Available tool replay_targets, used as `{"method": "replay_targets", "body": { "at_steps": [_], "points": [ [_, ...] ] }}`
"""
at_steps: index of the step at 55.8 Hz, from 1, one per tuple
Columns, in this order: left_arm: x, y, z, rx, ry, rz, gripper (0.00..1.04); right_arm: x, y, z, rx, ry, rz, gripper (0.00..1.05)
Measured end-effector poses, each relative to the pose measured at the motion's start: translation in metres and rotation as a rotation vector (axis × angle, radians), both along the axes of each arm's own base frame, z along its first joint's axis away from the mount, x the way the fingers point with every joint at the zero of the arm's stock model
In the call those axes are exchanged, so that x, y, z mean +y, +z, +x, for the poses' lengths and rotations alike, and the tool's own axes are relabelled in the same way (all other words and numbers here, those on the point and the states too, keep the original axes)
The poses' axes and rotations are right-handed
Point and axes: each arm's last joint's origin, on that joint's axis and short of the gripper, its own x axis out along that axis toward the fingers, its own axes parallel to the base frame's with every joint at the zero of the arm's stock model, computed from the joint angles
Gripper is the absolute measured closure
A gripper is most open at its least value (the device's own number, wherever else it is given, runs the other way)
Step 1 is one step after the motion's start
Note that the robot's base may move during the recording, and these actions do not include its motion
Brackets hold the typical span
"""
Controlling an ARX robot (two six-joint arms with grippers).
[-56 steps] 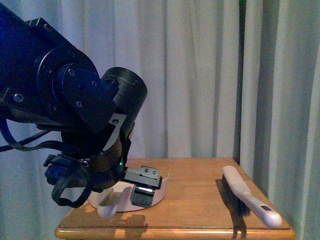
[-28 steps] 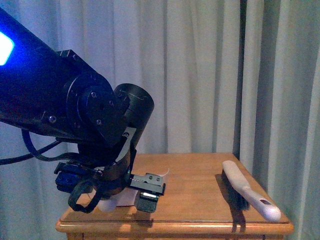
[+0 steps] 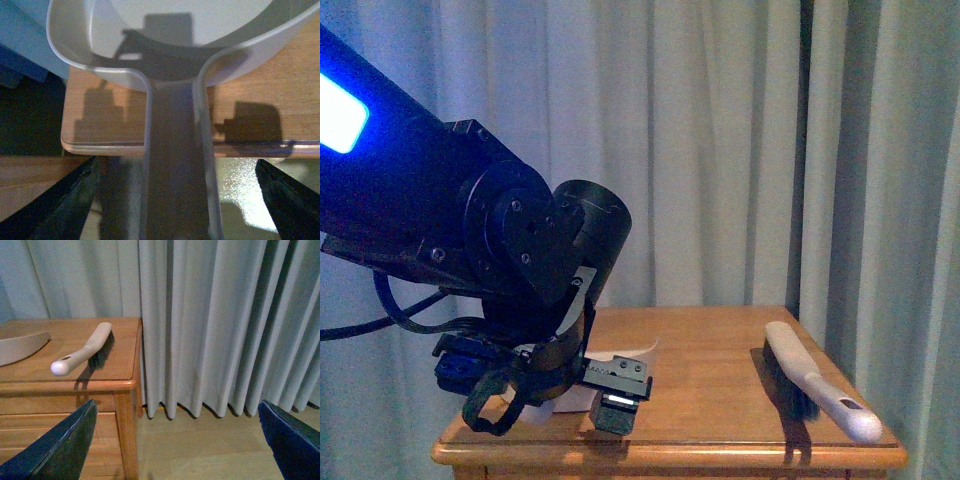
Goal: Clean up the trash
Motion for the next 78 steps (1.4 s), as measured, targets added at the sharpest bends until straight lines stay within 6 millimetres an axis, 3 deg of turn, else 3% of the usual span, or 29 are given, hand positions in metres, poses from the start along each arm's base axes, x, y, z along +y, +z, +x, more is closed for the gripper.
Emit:
{"method": "replay_targets", "body": {
  "at_steps": [16,21,35,45,50,60,67,78],
  "points": [
    [0.0,0.001,0.0,-0.013,-0.002,-0.005,0.64,0.0,0.0,0.0,0.0,0.0,0.0,0.07],
    [0.0,0.002,-0.001,-0.018,-0.005,-0.004,0.75,0.0,0.0,0.0,0.0,0.0,0.0,0.07],
    [0.005,0.012,-0.011,-0.067,-0.014,-0.021,0.76,0.0,0.0,0.0,0.0,0.0,0.0,0.07],
    [0.013,0.038,-0.029,-0.226,-0.051,-0.034,0.76,0.0,0.0,0.0,0.0,0.0,0.0,0.07],
    [0.021,0.062,-0.052,-0.414,-0.094,-0.037,0.76,0.0,0.0,0.0,0.0,0.0,0.0,0.07],
    [0.043,0.091,-0.103,-0.644,-0.151,-0.094,0.76,0.0,0.0,0.0,0.0,0.0,0.0,0.07],
    [0.063,0.096,-0.142,-0.76,-0.164,-0.106,0.76,0.0,0.0,0.0,0.0,0.0,0.0,0.07],
    [0.101,0.086,-0.211,-0.92,-0.165,-0.147,0.76,0.0,0.0,0.0,0.0,0.0,0.0,0.07]
  ]
}}
